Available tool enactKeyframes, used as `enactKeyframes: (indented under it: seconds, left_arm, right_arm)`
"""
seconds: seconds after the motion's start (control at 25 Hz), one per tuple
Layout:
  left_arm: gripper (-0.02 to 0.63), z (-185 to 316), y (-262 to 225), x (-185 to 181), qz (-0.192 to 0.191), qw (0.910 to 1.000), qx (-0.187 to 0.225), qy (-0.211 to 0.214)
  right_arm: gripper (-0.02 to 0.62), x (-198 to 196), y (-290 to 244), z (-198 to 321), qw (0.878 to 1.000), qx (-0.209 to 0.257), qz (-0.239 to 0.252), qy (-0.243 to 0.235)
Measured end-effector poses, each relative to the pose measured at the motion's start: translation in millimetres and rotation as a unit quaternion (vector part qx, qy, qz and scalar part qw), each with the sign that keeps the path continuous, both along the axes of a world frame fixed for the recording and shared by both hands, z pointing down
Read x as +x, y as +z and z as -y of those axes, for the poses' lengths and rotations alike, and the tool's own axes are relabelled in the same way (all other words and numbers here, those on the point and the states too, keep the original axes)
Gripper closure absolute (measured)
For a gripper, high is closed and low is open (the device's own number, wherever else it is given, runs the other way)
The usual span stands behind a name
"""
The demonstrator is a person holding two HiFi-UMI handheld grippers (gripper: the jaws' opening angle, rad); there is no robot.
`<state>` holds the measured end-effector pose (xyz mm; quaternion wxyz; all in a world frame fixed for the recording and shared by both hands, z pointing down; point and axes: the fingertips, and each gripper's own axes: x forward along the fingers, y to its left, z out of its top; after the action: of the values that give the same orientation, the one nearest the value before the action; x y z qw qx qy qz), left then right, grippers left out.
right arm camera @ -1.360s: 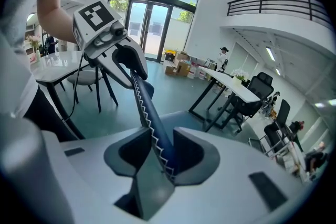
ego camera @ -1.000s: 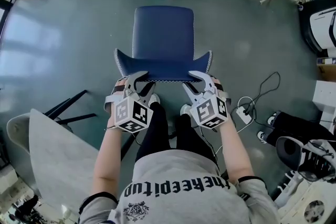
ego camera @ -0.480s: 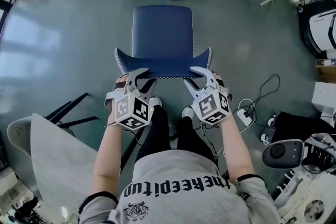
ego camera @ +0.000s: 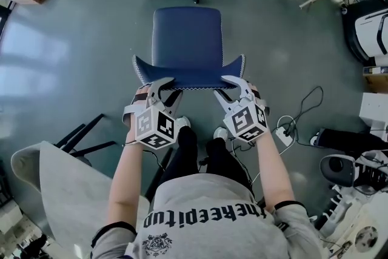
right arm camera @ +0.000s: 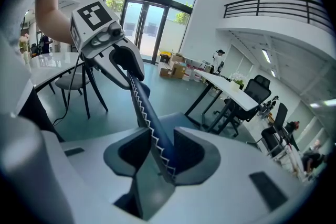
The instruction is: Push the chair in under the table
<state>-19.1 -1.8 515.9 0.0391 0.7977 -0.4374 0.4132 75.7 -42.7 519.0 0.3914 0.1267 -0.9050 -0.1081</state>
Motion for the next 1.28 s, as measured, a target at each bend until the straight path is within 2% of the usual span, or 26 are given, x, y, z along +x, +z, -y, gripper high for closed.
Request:
enactKeyframes:
  seconds: [0.48, 1.28]
  left_arm:
    - [0.459, 20.9, -3.1, -22.5, 0.002, 1.0000, 0.005, 0.004]
    - [0.459, 95.5, -2.2, -72.3, 0.001, 0.9998, 0.000, -0.018]
  right_arm:
    - [0.451, -22.5, -3.0, 20.8, 1.000, 0.005, 0.006, 0.009]
    - [0.451, -74.1, -3.7, 98.9, 1.000, 0.007, 0.016, -0.018]
